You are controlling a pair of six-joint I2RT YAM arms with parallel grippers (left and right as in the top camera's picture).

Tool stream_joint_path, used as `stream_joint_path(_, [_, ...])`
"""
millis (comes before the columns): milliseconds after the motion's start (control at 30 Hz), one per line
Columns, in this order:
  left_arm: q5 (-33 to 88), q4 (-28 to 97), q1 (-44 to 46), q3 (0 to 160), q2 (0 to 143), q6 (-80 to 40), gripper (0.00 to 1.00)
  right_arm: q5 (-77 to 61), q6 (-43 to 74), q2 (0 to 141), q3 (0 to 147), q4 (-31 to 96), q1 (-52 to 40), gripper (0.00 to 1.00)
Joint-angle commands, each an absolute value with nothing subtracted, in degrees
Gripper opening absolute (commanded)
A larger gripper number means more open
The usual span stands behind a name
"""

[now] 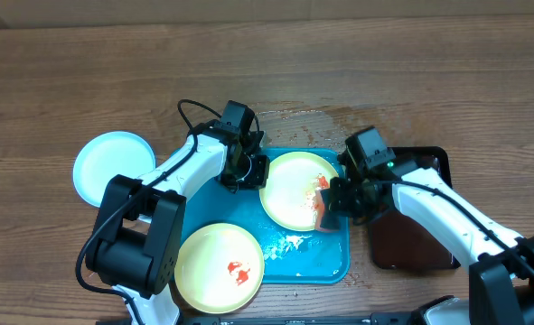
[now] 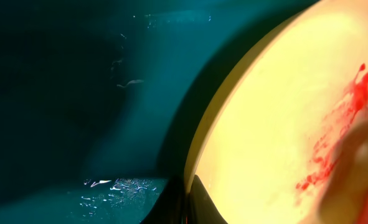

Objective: Clean dirty plates on tray and stack at the side
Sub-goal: 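Scrub the yellow plate with the sponge while the left gripper holds its rim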

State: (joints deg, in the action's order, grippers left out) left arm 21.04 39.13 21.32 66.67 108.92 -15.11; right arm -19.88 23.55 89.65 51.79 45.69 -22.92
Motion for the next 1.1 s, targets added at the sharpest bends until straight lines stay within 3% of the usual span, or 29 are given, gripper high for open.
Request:
stream_joint_path(0, [22.5, 39.1, 21.3, 66.3, 109.4, -16.3, 0.04, -16.1, 22.7, 89.9, 49.0, 42.8, -22.9, 0.04])
stream_joint_path(333, [21.9, 41.6, 21.3, 66.3, 109.4, -14.3, 0.04, -25.6, 21.9, 90.0, 54.9, 41.6, -22.9, 0.04])
stream_joint_path(633, [22.0, 42.1, 21.3, 66.3, 109.4, -14.3, 0.04, -21.2, 28.5, 92.1, 55.5, 41.0, -22.9, 0.04])
stream_joint_path(1067, [22.1, 42.6, 21.6, 66.3, 109.4, -13.7, 0.04, -18.2, 13.8, 105.0, 56.4, 40.1, -24.6, 0.04])
